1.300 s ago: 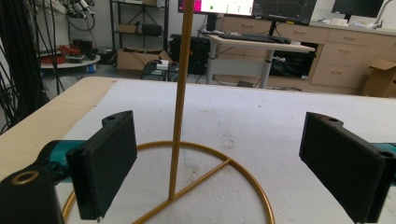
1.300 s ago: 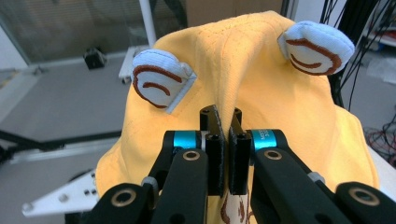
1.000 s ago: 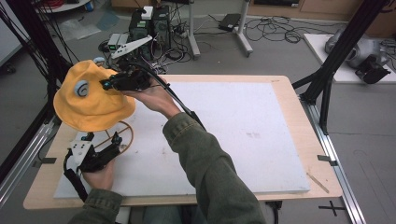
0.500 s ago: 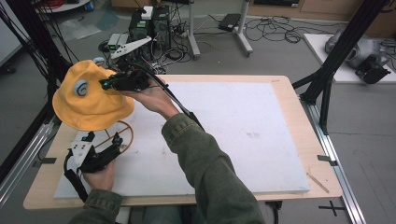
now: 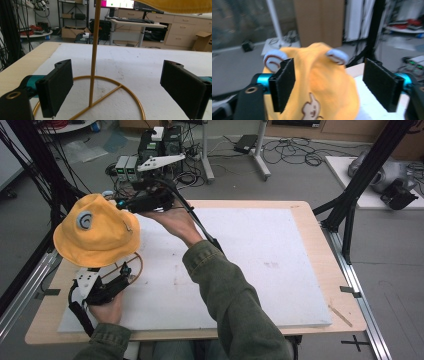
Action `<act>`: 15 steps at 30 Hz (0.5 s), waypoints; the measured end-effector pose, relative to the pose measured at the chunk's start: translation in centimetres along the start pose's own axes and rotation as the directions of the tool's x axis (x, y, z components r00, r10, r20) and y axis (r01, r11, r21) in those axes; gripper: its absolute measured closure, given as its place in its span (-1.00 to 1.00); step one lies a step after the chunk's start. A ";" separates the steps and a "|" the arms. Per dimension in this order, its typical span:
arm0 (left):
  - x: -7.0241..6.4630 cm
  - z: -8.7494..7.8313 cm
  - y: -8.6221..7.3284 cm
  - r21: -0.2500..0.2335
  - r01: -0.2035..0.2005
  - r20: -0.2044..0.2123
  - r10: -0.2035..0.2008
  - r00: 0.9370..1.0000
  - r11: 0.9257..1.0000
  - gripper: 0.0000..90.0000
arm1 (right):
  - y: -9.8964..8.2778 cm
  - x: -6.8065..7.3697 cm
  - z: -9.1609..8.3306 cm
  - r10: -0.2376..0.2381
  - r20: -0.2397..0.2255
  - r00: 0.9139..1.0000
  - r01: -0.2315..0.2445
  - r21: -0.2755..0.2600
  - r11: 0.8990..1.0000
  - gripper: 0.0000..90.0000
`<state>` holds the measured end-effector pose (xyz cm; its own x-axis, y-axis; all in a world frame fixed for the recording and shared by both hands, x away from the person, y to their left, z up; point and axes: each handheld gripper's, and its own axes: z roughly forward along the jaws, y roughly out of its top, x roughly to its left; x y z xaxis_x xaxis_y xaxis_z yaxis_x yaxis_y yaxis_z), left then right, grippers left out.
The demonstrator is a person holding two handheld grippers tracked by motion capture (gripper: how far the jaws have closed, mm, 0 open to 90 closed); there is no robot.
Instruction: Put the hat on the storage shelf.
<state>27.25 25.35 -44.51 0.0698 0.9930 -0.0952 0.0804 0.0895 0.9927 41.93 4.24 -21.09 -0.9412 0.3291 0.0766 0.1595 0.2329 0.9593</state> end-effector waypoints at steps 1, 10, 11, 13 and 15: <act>0.0 0.0 0.0 0.000 0.000 0.000 0.000 1.000 1.000 -0.74 | 0.0 0.0 -0.4 0.000 0.009 1.000 0.000 -0.018 1.000 -0.46; -0.1 -0.1 0.0 -0.002 -0.006 -0.007 0.006 1.000 1.000 -0.74 | -1.3 0.2 -9.1 -0.008 0.262 0.965 0.083 -0.277 0.957 -0.47; -0.1 -0.1 0.0 -0.002 -0.006 -0.008 0.006 1.000 1.000 -0.74 | -1.5 0.2 -9.8 -0.002 0.289 0.957 0.091 -0.293 0.952 -0.48; -0.1 -0.1 0.0 -0.004 -0.006 -0.009 0.006 1.000 1.000 -0.74 | -2.1 0.1 -11.7 0.000 0.370 0.929 0.127 -0.319 0.939 -0.51; -0.2 0.0 0.0 -0.004 -0.006 -0.009 0.006 1.000 1.000 -0.74 | -2.9 -0.1 -13.7 0.022 0.443 0.896 0.143 -0.335 0.931 -0.52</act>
<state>27.20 25.20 -44.49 0.0612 0.9942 -0.0888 0.0757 0.0841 0.9936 37.44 -9.01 -20.10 -0.7082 0.7054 -0.0305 -0.0854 -0.0427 0.9954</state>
